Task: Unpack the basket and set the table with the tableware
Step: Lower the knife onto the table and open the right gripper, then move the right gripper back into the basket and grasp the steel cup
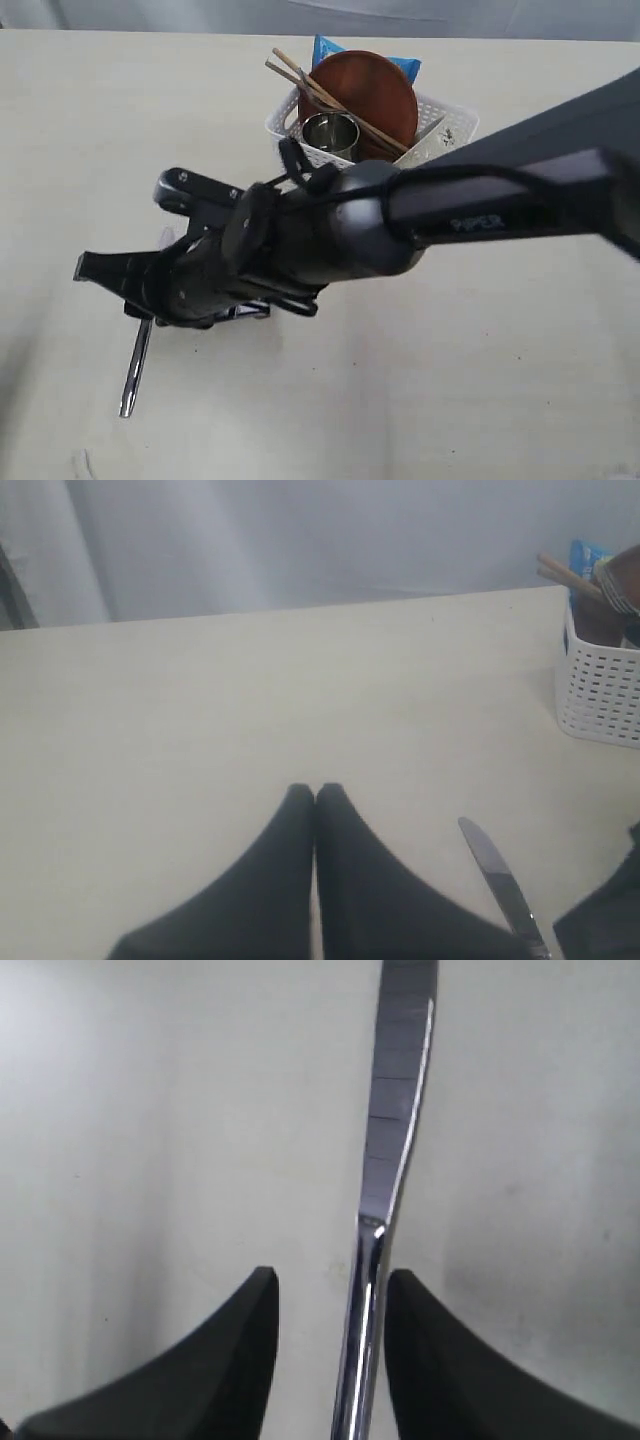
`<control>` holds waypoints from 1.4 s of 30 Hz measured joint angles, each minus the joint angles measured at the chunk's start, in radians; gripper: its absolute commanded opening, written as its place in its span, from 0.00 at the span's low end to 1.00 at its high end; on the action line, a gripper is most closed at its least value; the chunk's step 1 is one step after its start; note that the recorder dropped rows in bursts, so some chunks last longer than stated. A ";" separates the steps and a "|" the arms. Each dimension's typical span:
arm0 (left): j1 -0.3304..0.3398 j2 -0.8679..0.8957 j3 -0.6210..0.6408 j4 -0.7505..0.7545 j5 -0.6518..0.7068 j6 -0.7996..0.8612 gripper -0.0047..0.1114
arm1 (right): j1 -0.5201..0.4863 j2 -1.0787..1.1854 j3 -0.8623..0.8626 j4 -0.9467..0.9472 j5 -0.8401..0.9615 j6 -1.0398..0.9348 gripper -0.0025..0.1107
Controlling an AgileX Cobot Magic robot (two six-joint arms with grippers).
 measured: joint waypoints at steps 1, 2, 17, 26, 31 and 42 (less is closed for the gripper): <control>0.000 0.000 0.000 0.000 0.000 0.000 0.04 | -0.016 -0.022 0.000 -0.035 0.013 -0.005 0.33; 0.000 0.000 0.000 0.000 0.000 0.000 0.04 | -0.033 -0.043 0.000 -0.067 0.031 -0.011 0.33; 0.000 0.000 0.000 0.000 0.000 0.000 0.04 | -0.415 -0.372 -0.036 -1.100 0.465 0.352 0.29; 0.000 0.000 0.000 0.000 0.000 0.000 0.04 | -0.434 -0.254 -0.252 -1.410 0.676 0.370 0.34; 0.000 0.000 0.000 0.000 0.000 0.000 0.04 | -0.434 -0.081 -0.397 -1.324 0.783 0.120 0.41; 0.000 0.000 0.000 0.000 0.000 0.000 0.04 | -0.434 -0.014 -0.417 -1.445 0.867 -0.007 0.41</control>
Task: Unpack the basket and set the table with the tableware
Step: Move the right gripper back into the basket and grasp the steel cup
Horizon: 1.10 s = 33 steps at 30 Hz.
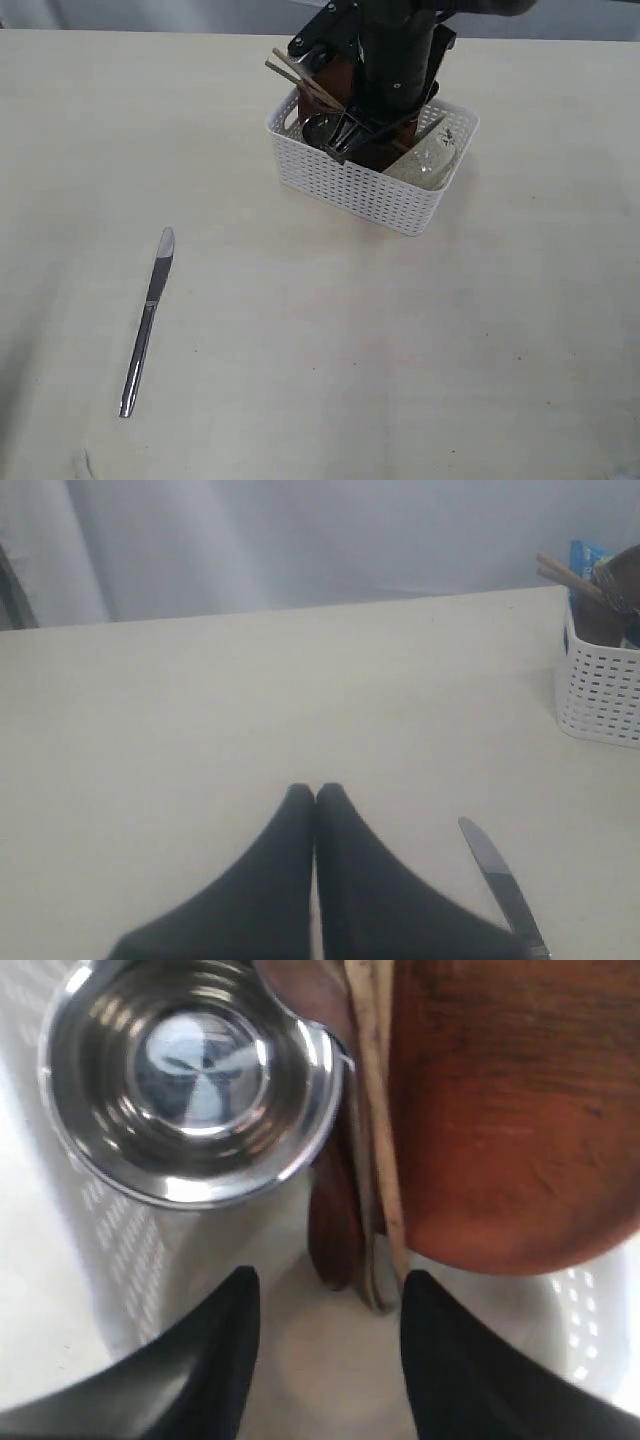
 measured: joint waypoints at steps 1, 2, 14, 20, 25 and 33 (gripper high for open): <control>0.000 0.000 0.000 0.000 0.000 0.000 0.04 | 0.000 0.000 0.000 -0.013 0.004 0.000 0.41; 0.000 0.000 0.000 0.000 0.000 0.000 0.04 | 0.000 0.000 0.000 -0.020 0.006 0.000 0.41; 0.000 0.000 0.000 0.000 0.000 0.000 0.04 | 0.000 0.070 0.000 -0.032 -0.046 -0.004 0.41; 0.000 0.000 0.000 0.000 0.000 0.000 0.04 | 0.000 0.071 0.000 -0.043 -0.103 -0.002 0.41; 0.000 0.000 0.000 0.000 0.000 0.000 0.04 | 0.000 0.071 0.000 -0.043 -0.118 -0.002 0.27; 0.000 0.000 0.000 0.000 0.000 0.000 0.04 | 0.000 0.071 0.000 -0.043 -0.124 0.000 0.02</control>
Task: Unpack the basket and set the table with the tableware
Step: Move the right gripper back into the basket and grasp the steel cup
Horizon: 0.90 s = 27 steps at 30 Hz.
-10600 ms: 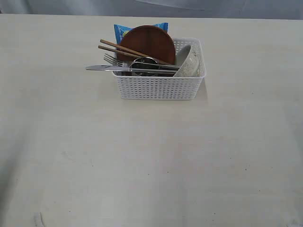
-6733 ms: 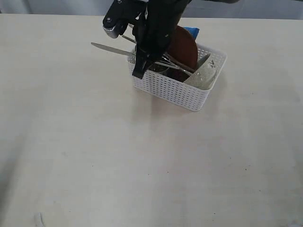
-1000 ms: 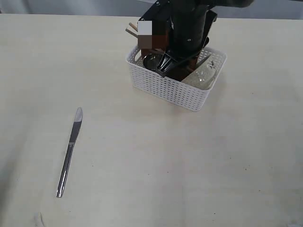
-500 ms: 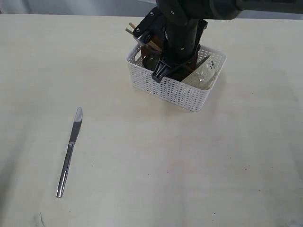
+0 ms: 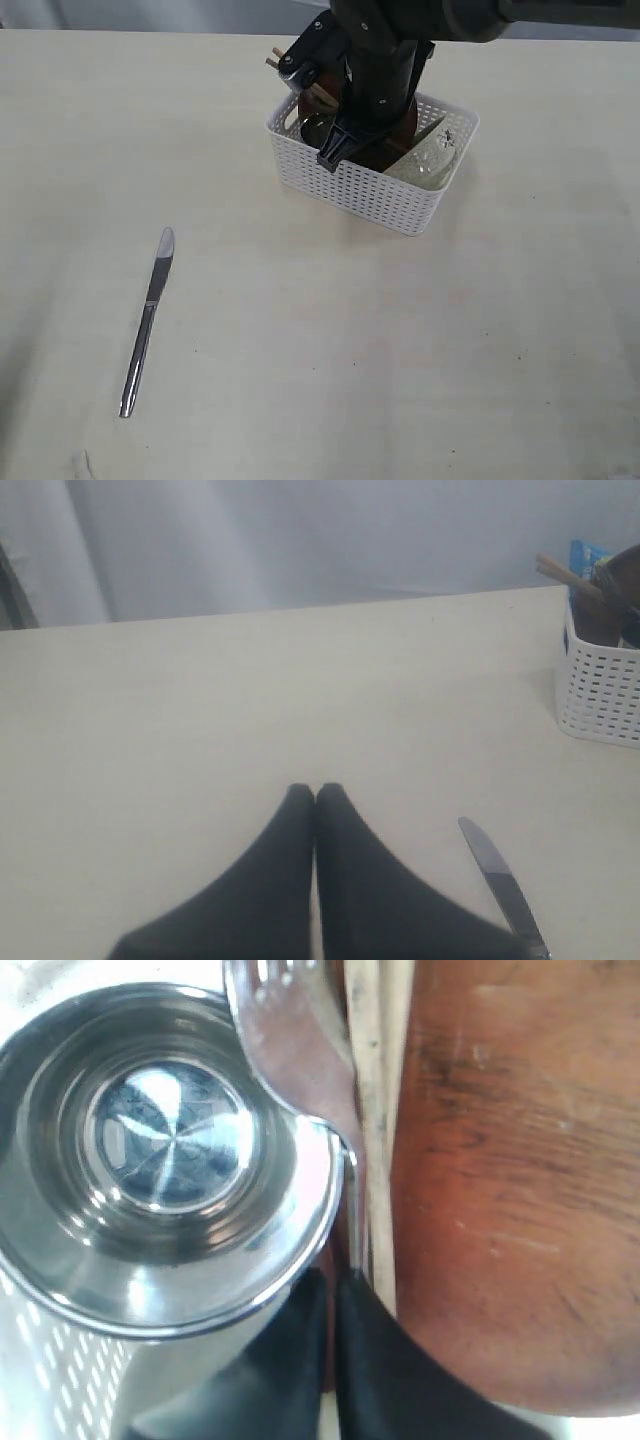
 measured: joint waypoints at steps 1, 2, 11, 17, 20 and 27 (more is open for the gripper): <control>0.000 0.000 0.000 0.000 0.000 0.000 0.04 | 0.000 0.000 0.000 0.000 0.000 0.000 0.02; 0.000 0.000 0.000 0.000 0.000 0.000 0.04 | 0.000 0.000 0.000 0.000 0.000 0.000 0.02; 0.000 0.000 0.000 0.000 0.000 0.000 0.04 | 0.000 -0.009 0.000 -0.008 0.000 0.000 0.02; 0.000 0.000 0.000 0.000 0.000 0.000 0.04 | 0.000 -0.052 0.000 -0.008 0.000 0.000 0.02; 0.000 0.000 0.000 0.000 0.000 0.000 0.04 | 0.000 -0.063 -0.002 -0.008 0.000 0.000 0.02; 0.000 0.000 0.000 0.000 0.000 0.000 0.04 | 0.000 -0.073 -0.002 0.163 0.000 0.015 0.10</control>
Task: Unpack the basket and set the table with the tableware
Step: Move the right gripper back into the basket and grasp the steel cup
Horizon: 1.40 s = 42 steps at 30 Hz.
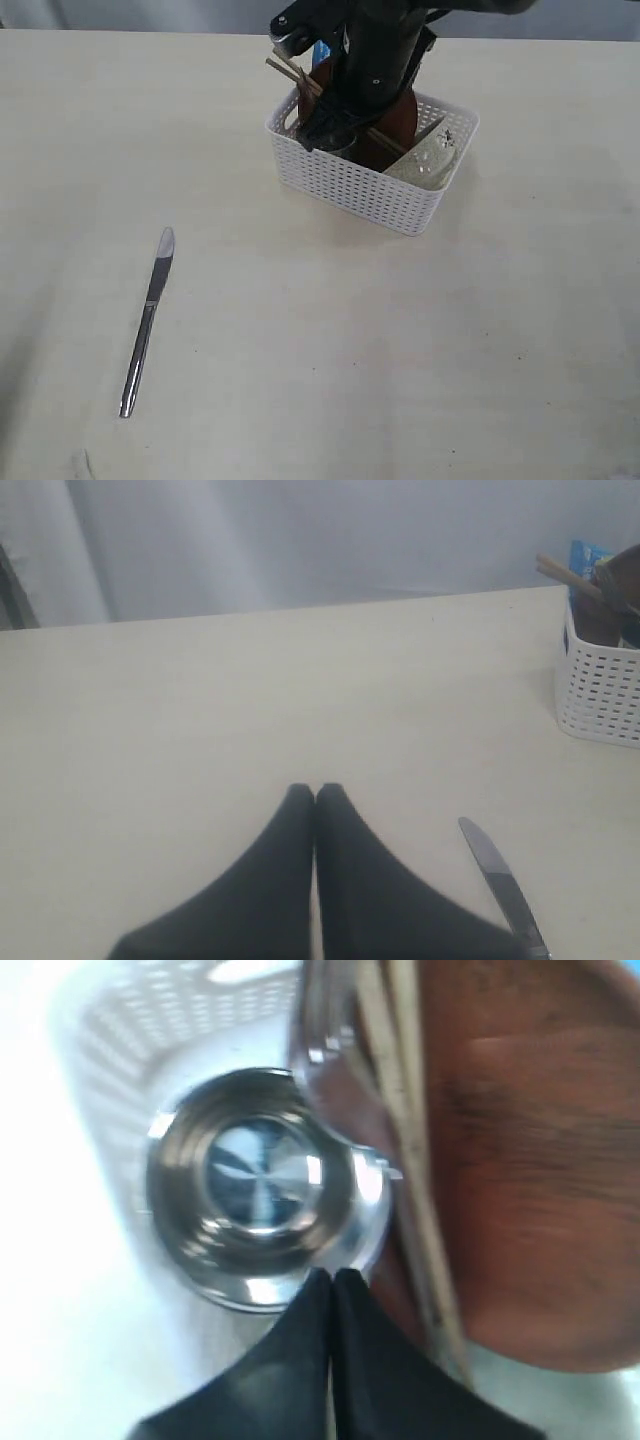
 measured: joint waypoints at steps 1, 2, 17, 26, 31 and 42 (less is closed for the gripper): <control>0.000 0.000 0.000 0.000 0.000 0.000 0.04 | 0.000 0.000 0.000 0.023 0.000 0.002 0.17; 0.000 0.000 0.000 0.000 0.000 0.000 0.04 | 0.000 0.000 0.000 0.038 0.000 0.008 0.23; 0.000 0.000 0.000 0.000 0.000 0.000 0.04 | -0.050 0.028 -0.008 0.124 0.000 0.214 0.31; 0.000 0.000 0.000 0.000 0.000 0.000 0.04 | -0.094 0.077 -0.006 0.229 -0.010 0.206 0.31; 0.000 0.000 0.000 0.000 0.000 0.000 0.04 | -0.094 0.071 -0.006 0.242 -0.016 0.191 0.31; 0.000 0.000 0.000 0.000 0.000 0.000 0.04 | -0.094 0.023 -0.006 0.329 -0.088 0.162 0.31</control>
